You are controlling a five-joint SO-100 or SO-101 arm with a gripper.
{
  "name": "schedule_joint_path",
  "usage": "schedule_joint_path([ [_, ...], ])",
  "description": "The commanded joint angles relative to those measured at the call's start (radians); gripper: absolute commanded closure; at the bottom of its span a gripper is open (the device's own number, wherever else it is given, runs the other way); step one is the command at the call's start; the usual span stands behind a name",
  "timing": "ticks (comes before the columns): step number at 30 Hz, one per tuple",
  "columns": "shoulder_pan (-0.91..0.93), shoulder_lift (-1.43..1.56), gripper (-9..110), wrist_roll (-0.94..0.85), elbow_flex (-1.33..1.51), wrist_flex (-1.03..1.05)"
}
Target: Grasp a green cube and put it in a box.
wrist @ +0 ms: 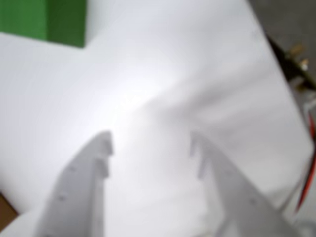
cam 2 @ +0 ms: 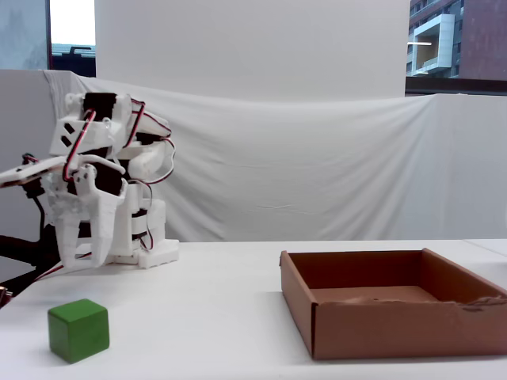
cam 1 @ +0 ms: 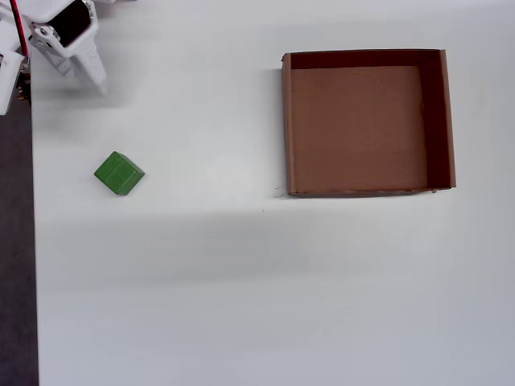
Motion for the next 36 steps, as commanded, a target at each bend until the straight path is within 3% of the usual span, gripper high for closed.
schedule_joint_path([
  [1, -0.012, -0.063, 80, -0.020, -0.087, -0.026],
  [36, 0.003, -0.867, 80, 0.003, -0.667, -0.117],
])
